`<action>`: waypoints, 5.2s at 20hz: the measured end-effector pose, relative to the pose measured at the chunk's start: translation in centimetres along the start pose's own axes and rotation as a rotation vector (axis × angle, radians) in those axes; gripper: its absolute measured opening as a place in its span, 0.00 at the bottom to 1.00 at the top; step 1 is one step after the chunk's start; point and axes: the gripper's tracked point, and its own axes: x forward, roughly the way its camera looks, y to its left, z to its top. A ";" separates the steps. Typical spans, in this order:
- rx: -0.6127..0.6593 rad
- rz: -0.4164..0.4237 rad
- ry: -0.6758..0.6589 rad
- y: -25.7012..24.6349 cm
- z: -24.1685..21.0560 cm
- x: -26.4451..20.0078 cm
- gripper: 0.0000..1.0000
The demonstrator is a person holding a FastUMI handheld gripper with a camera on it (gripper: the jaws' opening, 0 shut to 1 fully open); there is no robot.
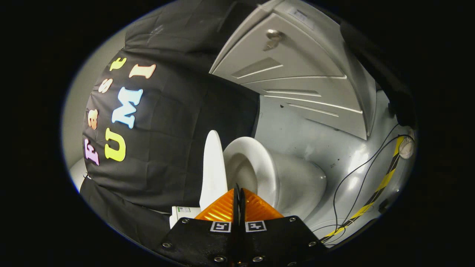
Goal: Open the toilet lid.
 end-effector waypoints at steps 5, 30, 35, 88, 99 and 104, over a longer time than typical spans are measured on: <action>-0.084 0.063 -0.038 6.0 -0.3 -2.4 0.00; -0.661 0.265 -0.275 29.8 -14.4 -8.7 0.00; -0.775 0.309 -0.283 32.9 -18.8 -8.7 0.00; -1.344 0.448 -0.319 27.1 -15.3 -16.2 0.95; -1.367 0.317 -0.365 18.9 -10.1 -14.9 0.95; -1.377 0.344 -0.363 17.9 -10.6 -14.6 0.95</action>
